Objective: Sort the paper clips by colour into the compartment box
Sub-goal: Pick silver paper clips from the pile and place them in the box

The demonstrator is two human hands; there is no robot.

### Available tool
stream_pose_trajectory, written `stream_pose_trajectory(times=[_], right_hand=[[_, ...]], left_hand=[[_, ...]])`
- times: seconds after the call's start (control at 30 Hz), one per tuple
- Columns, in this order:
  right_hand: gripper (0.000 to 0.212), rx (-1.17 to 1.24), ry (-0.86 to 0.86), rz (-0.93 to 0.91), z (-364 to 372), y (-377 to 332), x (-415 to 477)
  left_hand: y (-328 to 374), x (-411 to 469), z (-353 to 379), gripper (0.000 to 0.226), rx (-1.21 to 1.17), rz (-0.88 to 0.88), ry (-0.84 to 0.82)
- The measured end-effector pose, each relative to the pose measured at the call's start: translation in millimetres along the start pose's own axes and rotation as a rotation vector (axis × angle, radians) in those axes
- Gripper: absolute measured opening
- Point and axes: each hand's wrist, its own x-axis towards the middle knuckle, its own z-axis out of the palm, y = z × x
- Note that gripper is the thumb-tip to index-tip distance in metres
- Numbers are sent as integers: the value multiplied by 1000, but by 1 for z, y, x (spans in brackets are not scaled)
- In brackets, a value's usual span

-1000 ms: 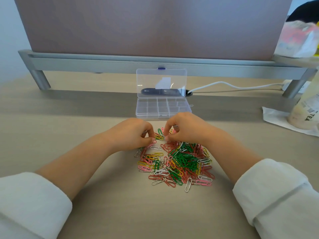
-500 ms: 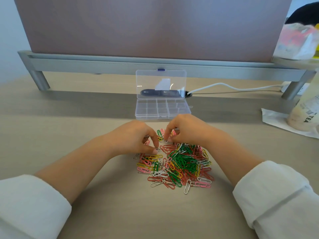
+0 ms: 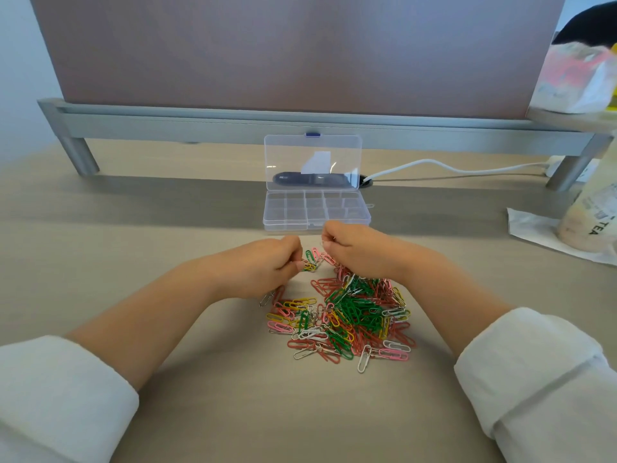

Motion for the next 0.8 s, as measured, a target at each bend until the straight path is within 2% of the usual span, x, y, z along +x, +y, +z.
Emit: stream_pose_trajectory(times=[0.07, 0.17, 0.5, 0.57, 0.67, 0.8], right_hand=[[22, 29, -22, 2, -1, -1, -2], [14, 82, -32, 19, -7, -2, -5], [32, 37, -89, 72, -20, 3, -13], [30, -4, -87, 49, -21, 4, -17], [8, -69, -85, -1, -18, 9, -21], [12, -100, -69, -6, -16, 15, -25]], left_hand=[[1, -3, 0, 23, -66, 10, 7], [2, -5, 0, 5, -130, 6, 6], [11, -3, 3, 27, -247, 47, 45], [17, -4, 2, 33, -232, 51, 79], [26, -3, -1, 41, -132, 22, 120], [30, 2, 2, 38, -16, 32, 112]])
